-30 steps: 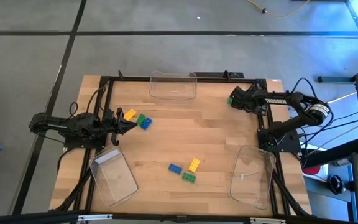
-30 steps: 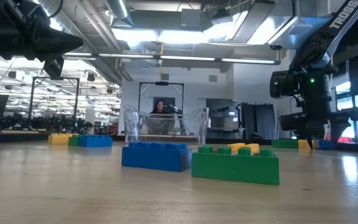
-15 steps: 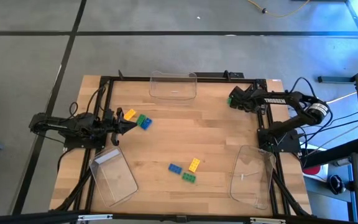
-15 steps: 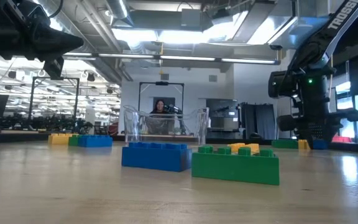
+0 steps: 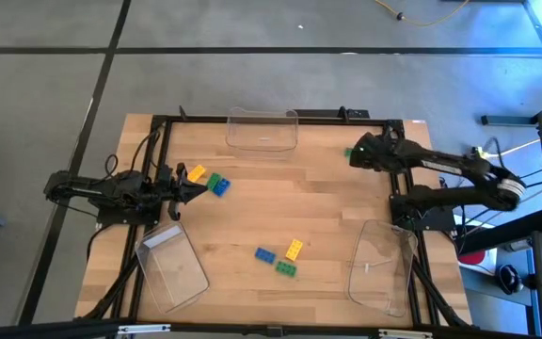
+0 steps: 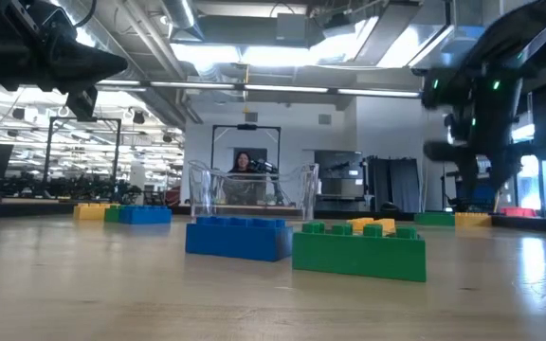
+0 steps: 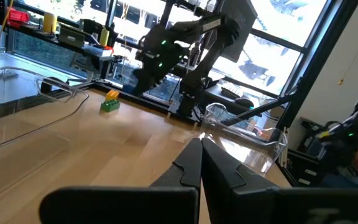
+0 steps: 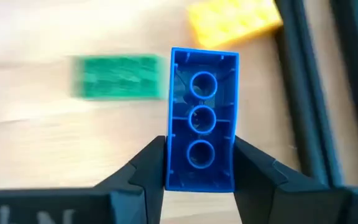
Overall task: Sort & place blocks by color
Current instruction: Put the top right blue game piece into the bottom left transparent bin
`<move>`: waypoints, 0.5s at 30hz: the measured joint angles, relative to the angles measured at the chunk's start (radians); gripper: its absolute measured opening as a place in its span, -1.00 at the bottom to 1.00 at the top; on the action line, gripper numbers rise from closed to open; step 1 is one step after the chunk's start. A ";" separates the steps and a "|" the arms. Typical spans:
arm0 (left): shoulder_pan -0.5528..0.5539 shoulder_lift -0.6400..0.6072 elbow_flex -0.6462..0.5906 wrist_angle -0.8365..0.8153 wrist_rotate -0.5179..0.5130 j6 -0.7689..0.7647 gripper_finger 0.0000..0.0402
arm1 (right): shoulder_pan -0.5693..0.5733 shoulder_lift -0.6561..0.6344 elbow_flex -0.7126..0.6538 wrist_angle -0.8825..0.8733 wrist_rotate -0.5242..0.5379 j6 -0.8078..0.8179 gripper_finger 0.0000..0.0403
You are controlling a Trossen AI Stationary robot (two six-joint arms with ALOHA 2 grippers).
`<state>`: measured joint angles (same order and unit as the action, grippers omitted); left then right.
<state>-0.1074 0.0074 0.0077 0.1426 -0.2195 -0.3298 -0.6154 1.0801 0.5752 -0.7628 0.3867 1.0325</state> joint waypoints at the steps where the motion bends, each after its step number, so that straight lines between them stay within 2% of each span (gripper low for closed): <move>1: 0.000 0.000 0.000 0.000 0.000 0.000 -1.00 | 0.025 -0.041 0.008 0.009 0.000 -0.023 -0.30; 4: 0.000 0.000 0.000 0.000 0.000 0.000 -1.00 | 0.108 -0.155 0.026 0.097 -0.039 -0.120 -0.30; 8: 0.000 0.000 0.000 0.000 0.000 0.000 -1.00 | 0.231 -0.259 0.028 0.363 -0.225 -0.313 -0.30; 12: 0.000 0.000 0.000 0.000 0.000 0.000 -1.00 | 0.361 -0.275 0.028 0.577 -0.408 -0.437 -0.30; 15: 0.000 0.000 0.000 0.000 0.000 0.000 -1.00 | 0.446 -0.256 0.029 0.636 -0.471 -0.475 -0.30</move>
<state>-0.1071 0.0074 0.0078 0.1426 -0.2195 -0.3298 -0.1694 0.8238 0.6044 -0.1272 -0.0846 0.5573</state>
